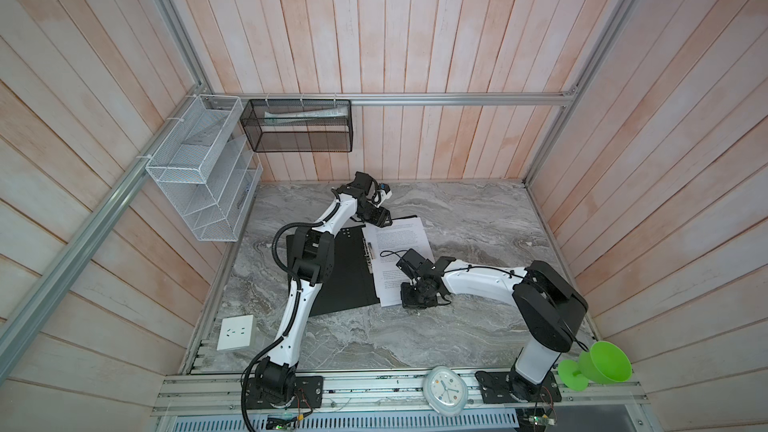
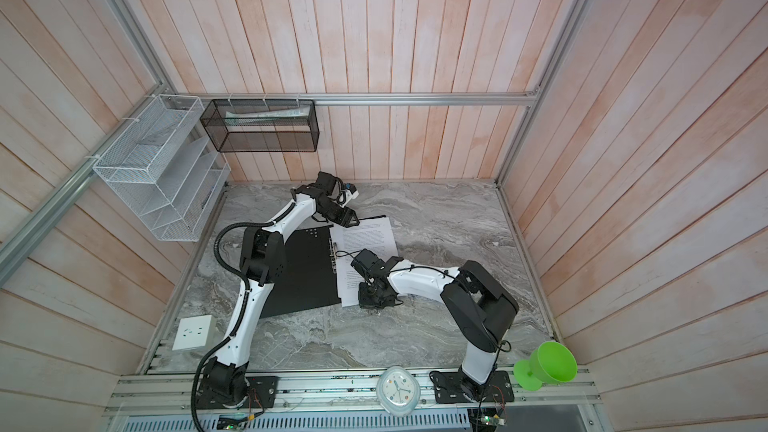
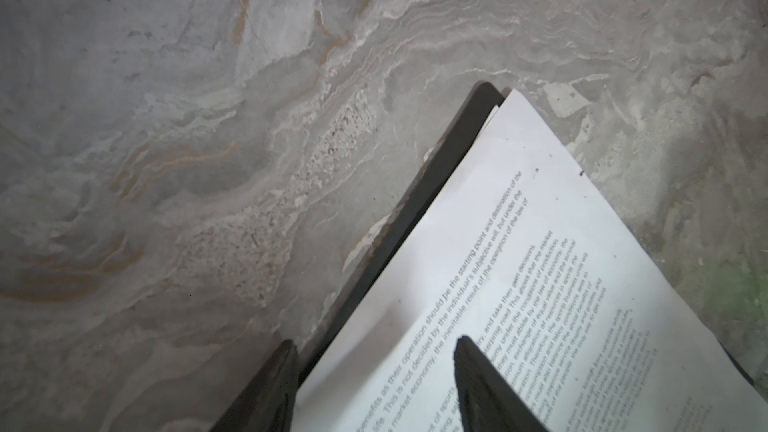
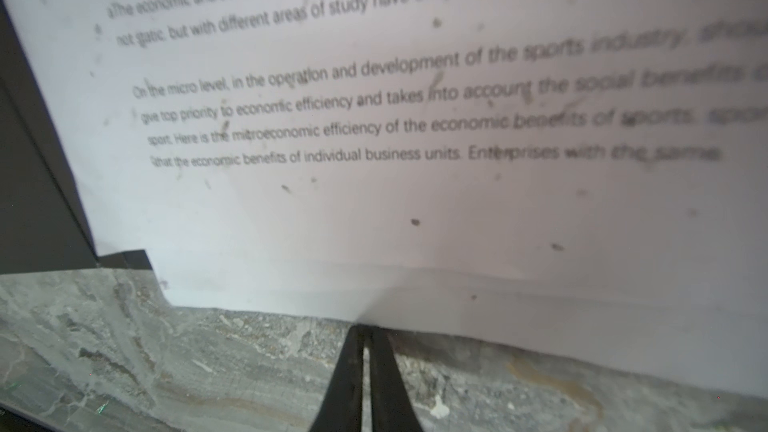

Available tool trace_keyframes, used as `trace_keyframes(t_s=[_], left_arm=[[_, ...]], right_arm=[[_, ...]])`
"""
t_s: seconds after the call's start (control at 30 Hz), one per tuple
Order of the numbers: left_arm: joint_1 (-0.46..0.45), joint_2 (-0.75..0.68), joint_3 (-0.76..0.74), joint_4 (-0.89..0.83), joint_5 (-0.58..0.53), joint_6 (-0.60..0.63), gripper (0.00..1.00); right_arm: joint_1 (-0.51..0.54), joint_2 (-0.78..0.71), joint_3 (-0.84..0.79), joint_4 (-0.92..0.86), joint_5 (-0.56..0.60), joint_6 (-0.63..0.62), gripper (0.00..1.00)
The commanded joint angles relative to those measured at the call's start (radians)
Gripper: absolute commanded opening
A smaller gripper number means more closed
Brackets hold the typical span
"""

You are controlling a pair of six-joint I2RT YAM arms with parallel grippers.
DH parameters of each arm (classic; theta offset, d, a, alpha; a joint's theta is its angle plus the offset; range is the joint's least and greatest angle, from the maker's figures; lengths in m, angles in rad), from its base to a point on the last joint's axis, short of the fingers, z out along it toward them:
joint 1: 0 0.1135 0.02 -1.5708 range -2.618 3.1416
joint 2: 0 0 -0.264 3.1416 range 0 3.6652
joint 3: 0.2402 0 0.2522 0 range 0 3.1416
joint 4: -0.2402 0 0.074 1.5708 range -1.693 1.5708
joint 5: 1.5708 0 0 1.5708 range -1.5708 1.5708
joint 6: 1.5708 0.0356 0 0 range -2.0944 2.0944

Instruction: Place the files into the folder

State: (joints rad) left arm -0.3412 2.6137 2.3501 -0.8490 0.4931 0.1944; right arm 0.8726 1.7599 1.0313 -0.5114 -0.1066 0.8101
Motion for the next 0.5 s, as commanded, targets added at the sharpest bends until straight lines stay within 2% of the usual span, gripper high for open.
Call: trace_keyframes(t_s=[0.0, 0.33, 0.47], left_arm=[[-0.001, -0.036, -0.045, -0.044, 0.006, 0.006, 0.62], [0.008, -0.101, -0.117, -0.039, -0.009, 0.003, 0.6], [0.014, -0.121, -0.092, -0.044, -0.027, -0.003, 0.63]], right_arm=[[0.003, 0.047, 0.001, -0.008, 0.046, -0.017, 0.1], [0.003, 0.073, 0.036, -0.007, 0.047, -0.035, 0.1], [0.006, 0.037, 0.028, -0.007, 0.044, -0.04, 0.11]])
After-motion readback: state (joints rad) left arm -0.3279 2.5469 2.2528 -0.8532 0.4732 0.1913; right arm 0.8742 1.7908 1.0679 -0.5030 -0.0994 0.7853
